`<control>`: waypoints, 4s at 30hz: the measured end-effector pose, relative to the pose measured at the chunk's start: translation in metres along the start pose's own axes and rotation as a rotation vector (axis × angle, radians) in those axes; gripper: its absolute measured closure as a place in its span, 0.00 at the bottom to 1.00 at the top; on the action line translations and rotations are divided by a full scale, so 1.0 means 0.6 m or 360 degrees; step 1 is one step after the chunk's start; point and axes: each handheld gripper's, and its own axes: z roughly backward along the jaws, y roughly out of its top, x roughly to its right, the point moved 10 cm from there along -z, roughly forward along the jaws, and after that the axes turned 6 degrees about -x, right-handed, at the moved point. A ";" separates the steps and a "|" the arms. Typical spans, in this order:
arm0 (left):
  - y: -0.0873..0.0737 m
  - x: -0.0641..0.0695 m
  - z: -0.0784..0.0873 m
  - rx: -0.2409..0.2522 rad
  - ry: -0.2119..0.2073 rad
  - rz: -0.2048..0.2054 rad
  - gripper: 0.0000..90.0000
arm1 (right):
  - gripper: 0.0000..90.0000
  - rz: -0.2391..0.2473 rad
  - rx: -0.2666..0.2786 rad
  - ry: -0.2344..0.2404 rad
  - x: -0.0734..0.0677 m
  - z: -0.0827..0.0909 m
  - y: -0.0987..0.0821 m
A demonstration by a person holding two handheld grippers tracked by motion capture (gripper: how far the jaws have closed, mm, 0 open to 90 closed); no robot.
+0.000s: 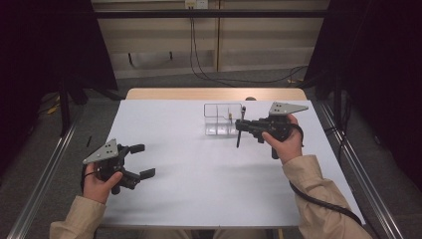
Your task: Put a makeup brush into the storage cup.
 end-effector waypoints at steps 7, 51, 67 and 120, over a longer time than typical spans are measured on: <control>-0.002 -0.001 -0.001 -0.0003 0.0000 0.0002 0.00 | 0.94 0.0001 -0.0005 -0.0047 0.016 0.002 0.009; -0.007 -0.002 0.001 -0.0010 0.0006 0.0000 0.00 | 0.94 -0.0030 0.0038 -0.0280 0.082 -0.004 0.060; -0.008 -0.004 0.001 -0.0009 0.0002 0.0007 0.00 | 0.94 -0.0057 0.0066 -0.0360 0.103 -0.013 0.077; -0.008 -0.009 0.006 0.0011 0.0016 0.0010 0.00 | 0.94 -0.0063 0.0028 -0.0576 0.156 -0.058 0.047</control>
